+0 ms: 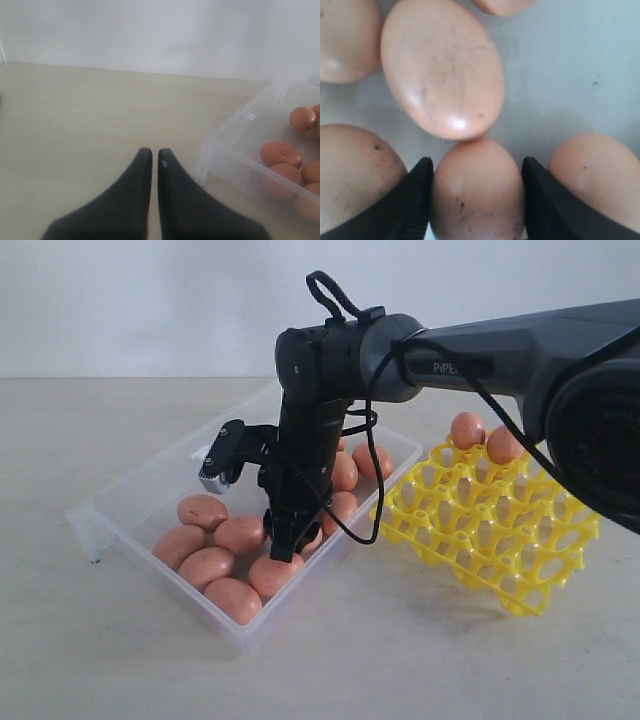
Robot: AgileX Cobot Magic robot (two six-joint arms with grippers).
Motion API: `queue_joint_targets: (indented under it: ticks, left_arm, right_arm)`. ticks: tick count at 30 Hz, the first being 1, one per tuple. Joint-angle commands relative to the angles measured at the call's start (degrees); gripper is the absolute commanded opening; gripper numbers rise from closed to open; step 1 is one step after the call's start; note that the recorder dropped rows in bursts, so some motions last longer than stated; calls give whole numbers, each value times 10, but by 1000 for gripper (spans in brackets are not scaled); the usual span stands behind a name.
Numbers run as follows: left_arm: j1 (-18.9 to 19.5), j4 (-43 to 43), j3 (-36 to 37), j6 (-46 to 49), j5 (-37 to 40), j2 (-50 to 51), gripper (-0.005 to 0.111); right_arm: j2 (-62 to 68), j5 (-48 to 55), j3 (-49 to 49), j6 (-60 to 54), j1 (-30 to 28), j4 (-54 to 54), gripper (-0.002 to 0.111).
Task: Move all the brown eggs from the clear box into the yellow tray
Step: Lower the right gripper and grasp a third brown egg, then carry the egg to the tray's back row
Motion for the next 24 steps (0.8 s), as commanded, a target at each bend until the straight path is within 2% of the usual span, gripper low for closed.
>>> queue_joint_targets:
  ticks: [1, 5, 9, 14, 17, 24]
  left_arm:
    - [-1, -2, 1, 1, -3, -1, 4]
    - [-1, -2, 1, 1, -3, -1, 4]
    - [-1, -2, 1, 1, -3, -1, 4]
    - [-1, -2, 1, 1, -3, -1, 4]
    - [-1, -2, 1, 1, -3, -1, 4]
    - [-1, -2, 1, 1, -3, -1, 4]
  right_arm:
    - [-23, 0, -2, 40, -3, -9, 0]
    - [-74, -12, -2, 51, -3, -9, 0]
    - [-143, -12, -2, 135, -12, -11, 0]
    - [-205, -33, 55, 243, -67, -10, 0]
    - [-270, -138, 175, 292, -116, -9, 0]
    - [-453, -558, 480, 338, -228, 58, 0]
